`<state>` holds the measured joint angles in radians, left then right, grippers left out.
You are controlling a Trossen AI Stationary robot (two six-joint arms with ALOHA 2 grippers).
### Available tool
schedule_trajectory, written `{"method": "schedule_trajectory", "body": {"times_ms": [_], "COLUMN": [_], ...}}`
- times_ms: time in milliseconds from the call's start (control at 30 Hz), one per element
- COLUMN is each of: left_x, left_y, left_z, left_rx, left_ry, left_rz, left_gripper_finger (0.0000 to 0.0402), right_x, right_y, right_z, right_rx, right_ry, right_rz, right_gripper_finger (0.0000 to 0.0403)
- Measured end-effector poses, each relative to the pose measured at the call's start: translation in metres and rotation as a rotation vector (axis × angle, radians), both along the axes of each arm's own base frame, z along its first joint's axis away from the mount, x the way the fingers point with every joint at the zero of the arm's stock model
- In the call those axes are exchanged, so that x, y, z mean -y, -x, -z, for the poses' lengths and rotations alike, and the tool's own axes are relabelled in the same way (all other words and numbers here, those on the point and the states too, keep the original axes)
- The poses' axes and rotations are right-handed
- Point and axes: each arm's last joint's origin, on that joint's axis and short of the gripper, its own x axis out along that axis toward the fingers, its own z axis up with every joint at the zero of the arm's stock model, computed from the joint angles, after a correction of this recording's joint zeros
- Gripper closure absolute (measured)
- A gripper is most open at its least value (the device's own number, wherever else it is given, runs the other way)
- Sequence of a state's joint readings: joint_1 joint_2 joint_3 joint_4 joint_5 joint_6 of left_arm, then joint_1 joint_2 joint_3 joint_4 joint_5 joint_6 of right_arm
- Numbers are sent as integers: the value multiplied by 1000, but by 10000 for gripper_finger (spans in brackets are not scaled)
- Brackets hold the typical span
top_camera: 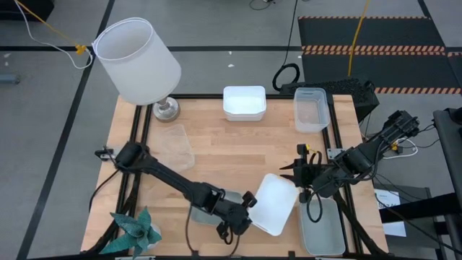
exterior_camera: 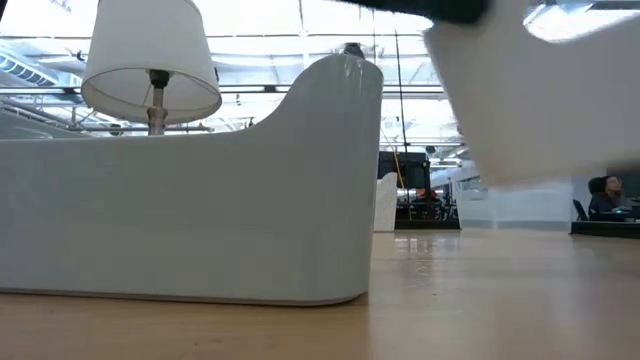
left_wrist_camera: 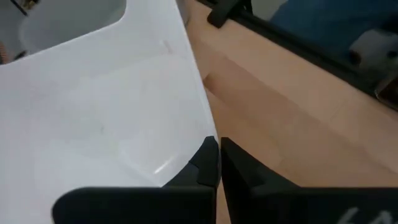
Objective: Stack baskets by color
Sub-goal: Stack the bottom white bin on the white bins
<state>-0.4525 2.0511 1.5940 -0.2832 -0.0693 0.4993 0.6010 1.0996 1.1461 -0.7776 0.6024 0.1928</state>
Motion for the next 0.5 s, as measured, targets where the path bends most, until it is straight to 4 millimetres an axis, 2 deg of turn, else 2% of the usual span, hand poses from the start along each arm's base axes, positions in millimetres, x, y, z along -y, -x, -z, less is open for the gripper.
{"method": "schedule_trajectory", "body": {"times_ms": [133, 267, 500], "left_x": [-5, -14, -34], "left_y": [11, 23, 41], "left_z": [-23, -45, -67], "left_rx": [20, 24, -25], "left_ry": [-38, -97, -185], "left_rz": [16, 42, 42], "left_gripper_finger": [397, 397, 397], "right_x": [-1, -11, -26], "right_y": [-1, -9, -27], "right_z": [0, 4, 15], "right_rx": [5, 11, -13], "right_ry": [-25, -100, -106], "right_rz": [-12, -149, -276], "right_gripper_finger": [319, 314, 291]}}
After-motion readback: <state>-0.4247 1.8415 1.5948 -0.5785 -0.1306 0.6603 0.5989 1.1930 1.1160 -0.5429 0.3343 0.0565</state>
